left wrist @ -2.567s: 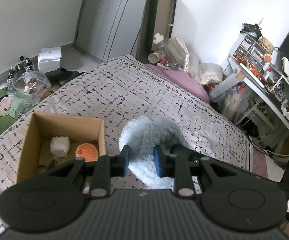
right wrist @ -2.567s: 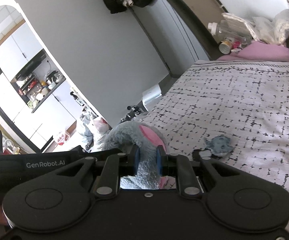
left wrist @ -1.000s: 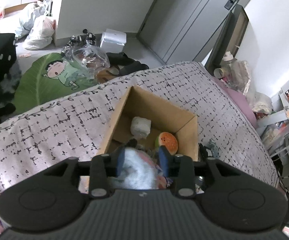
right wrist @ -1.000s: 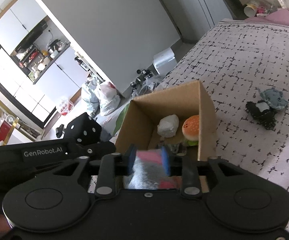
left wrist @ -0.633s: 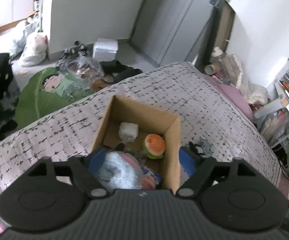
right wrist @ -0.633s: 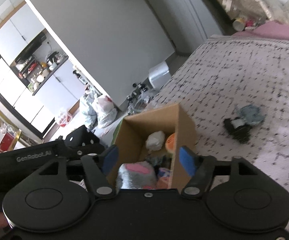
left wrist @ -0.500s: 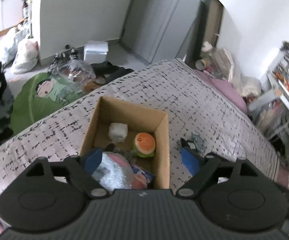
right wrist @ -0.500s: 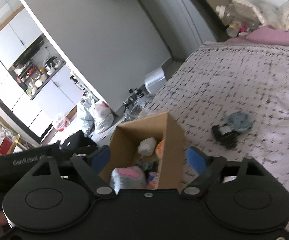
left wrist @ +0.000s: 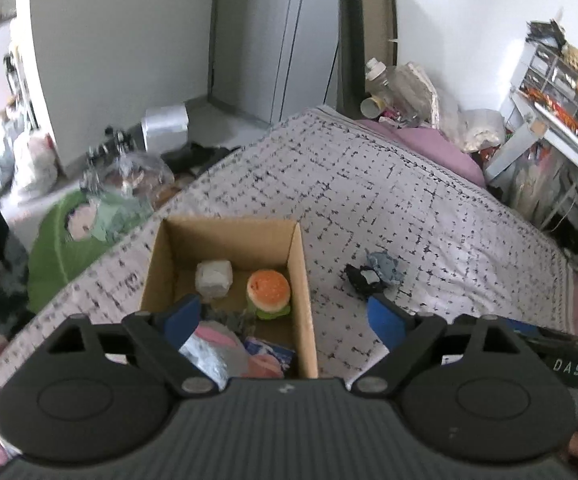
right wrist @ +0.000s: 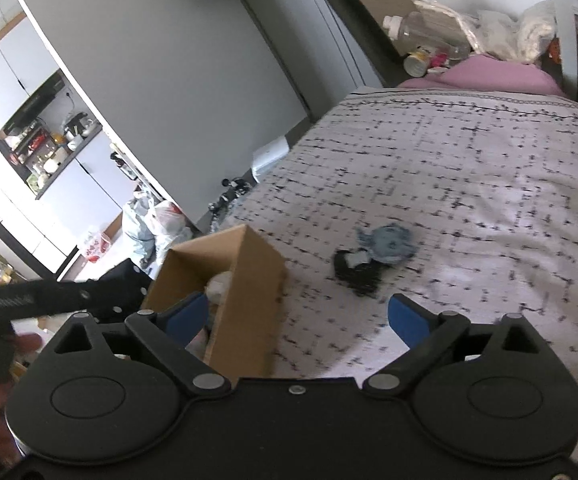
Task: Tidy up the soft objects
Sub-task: 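Move both tools toward the blue plush toy and black fabric item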
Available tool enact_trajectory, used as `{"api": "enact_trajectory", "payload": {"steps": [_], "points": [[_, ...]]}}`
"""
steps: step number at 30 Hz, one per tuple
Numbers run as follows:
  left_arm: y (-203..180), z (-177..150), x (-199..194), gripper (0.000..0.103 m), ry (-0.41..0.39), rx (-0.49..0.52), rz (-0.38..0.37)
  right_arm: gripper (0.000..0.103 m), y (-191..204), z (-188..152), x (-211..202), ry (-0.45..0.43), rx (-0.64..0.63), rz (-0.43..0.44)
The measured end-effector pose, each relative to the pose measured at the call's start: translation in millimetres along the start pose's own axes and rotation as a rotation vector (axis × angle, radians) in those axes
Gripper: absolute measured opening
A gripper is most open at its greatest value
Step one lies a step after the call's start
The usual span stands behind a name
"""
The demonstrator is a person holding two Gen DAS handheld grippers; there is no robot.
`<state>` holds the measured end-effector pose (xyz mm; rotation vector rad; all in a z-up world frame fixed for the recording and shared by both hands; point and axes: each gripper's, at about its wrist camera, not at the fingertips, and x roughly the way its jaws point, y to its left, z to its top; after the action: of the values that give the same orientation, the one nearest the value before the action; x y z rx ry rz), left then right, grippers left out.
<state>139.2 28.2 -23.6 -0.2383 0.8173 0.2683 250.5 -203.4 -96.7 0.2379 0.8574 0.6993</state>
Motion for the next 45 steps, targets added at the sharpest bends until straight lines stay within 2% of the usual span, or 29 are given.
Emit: {"api": "enact_trajectory", "payload": {"steps": [5,12,16,21,26,32,36,38,40,45], "points": [[-7.5,8.8,-0.1,0.090,0.049,0.055,-0.010,0.097,-18.6,5.6,1.8,0.019,-0.009,0.004],[-16.6,29.4,6.3,0.090,0.049,0.095,-0.001,0.096,-41.1,26.9,16.1,0.028,-0.024,0.016],[-26.5,41.4,21.5,0.090,0.065,0.092,-0.005,0.096,-51.9,43.0,33.0,0.040,-0.012,0.016],[-43.7,51.0,42.4,0.090,0.086,0.139,-0.010,0.092,-57.2,61.3,45.4,0.026,0.021,0.006],[-56.3,59.9,64.5,0.089,0.081,0.153,-0.036,0.092,-63.5,76.5,61.1,0.033,0.039,0.006],[-72.9,58.9,97.6,0.087,0.135,0.235,-0.045,0.092,-67.0,93.0,80.2,0.056,-0.026,-0.006],[-75.9,57.4,115.9,0.087,0.153,0.197,-0.068,0.092,-82.4,90.0,93.7,0.061,0.017,0.013],[-78.7,57.0,125.5,0.085,0.167,0.191,-0.078,0.088,-91.7,82.6,102.2,0.072,0.045,0.018],[-80.6,56.9,134.6,0.084,0.179,0.188,-0.083,0.080,-97.0,76.0,109.2,0.098,0.042,0.020],[-83.1,55.0,159.0,0.080,0.221,0.173,-0.077,0.079,-105.1,72.8,116.6,0.123,0.031,0.051]]}}
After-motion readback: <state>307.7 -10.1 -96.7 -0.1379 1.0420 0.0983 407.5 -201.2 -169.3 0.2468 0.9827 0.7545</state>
